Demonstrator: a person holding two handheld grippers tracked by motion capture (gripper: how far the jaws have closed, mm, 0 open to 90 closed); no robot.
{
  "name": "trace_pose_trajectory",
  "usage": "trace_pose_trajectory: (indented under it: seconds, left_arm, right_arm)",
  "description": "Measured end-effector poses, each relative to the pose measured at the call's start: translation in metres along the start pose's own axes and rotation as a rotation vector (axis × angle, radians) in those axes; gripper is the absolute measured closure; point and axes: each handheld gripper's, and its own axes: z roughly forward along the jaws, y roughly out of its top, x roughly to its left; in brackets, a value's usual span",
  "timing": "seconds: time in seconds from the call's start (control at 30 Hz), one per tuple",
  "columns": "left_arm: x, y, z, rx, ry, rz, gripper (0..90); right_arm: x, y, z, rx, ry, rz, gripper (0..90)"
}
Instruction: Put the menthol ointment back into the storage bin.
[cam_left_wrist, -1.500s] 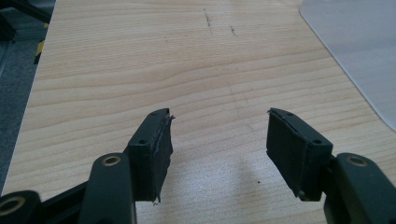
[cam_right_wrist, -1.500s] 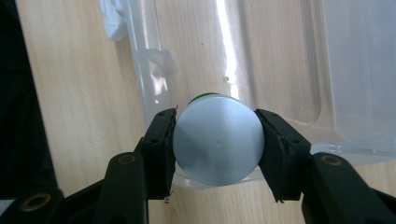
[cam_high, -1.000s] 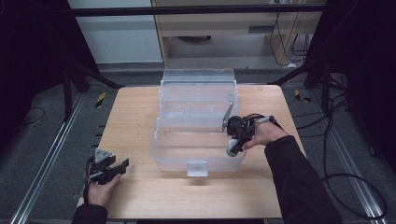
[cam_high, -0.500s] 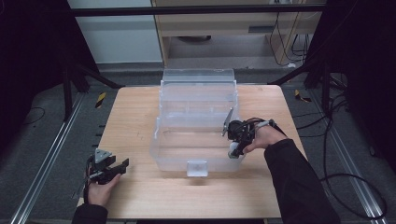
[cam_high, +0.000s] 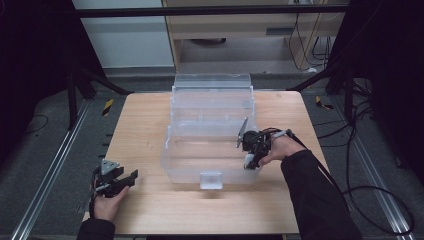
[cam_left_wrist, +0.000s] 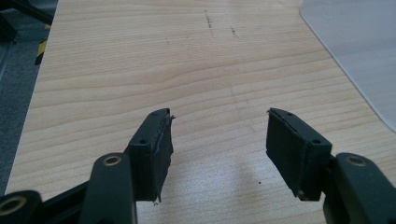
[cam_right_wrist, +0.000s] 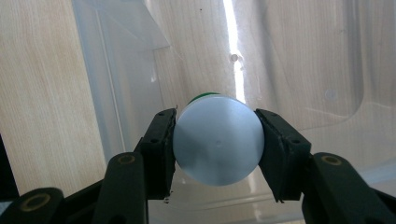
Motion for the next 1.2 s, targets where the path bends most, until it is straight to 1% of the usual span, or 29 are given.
trace_pose_trajectory:
  seconds: [0.03, 0.07, 0.17, 0.33, 0.83, 1.2]
  left_arm:
    - [0.0, 0.0, 0.0, 0.0, 0.0, 0.0, 40.4]
    - [0.0, 0.0, 0.0, 0.001, 0.001, 0.0, 40.4]
    - [0.0, 0.0, 0.001, 0.004, 0.001, 0.0, 40.4]
    - [0.0, 0.0, 0.001, 0.004, 0.001, -0.001, 40.4]
    - [0.0, 0.0, 0.001, 0.006, -0.001, 0.002, 40.4]
    - [0.0, 0.0, 0.001, 0.006, -0.003, 0.001, 40.5]
  right_arm:
    - [0.0, 0.0, 0.0, 0.0, 0.0, 0.0, 50.4]
    - [-0.001, -0.004, 0.002, -0.006, 0.004, 0.007, 50.4]
    - [-0.002, -0.007, 0.005, 0.012, 0.003, 0.018, 50.3]
    - [-0.002, -0.011, 0.007, -0.01, 0.014, 0.022, 50.1]
    - [-0.001, -0.011, 0.009, -0.009, 0.01, 0.031, 50.1]
    - [-0.001, -0.01, 0.01, -0.003, 0.001, 0.028, 50.0]
